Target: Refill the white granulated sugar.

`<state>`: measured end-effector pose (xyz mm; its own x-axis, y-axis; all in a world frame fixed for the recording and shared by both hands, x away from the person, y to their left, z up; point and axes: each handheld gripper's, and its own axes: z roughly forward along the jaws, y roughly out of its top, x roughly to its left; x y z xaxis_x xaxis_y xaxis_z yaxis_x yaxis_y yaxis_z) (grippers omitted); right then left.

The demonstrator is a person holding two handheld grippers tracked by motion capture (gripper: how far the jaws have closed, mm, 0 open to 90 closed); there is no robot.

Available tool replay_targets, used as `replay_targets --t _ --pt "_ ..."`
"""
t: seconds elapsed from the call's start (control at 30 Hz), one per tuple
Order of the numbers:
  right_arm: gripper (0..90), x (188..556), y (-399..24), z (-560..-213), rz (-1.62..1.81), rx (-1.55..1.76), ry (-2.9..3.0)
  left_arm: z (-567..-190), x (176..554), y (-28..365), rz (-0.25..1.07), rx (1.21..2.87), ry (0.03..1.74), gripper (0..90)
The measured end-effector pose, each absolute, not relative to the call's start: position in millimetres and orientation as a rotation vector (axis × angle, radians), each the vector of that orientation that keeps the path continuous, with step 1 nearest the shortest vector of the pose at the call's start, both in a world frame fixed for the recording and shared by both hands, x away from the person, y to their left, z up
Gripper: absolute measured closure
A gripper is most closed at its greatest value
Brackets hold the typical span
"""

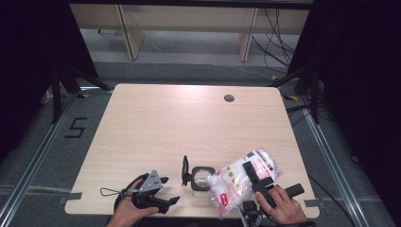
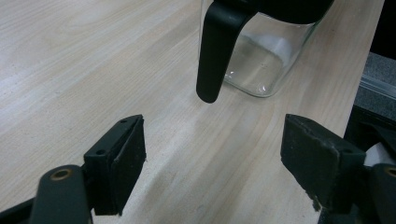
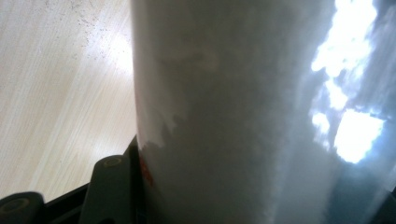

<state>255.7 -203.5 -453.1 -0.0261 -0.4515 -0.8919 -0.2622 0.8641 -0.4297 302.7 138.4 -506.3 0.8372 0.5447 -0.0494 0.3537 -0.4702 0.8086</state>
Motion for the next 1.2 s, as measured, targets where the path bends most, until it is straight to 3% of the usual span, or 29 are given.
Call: replay_targets --t 1.2 --pt "44.4 253.2 -204.7 -449.4 -0.166 -0.561 1.602 -507.7 301.2 137.1 0.25 2.093 0.691 21.7"
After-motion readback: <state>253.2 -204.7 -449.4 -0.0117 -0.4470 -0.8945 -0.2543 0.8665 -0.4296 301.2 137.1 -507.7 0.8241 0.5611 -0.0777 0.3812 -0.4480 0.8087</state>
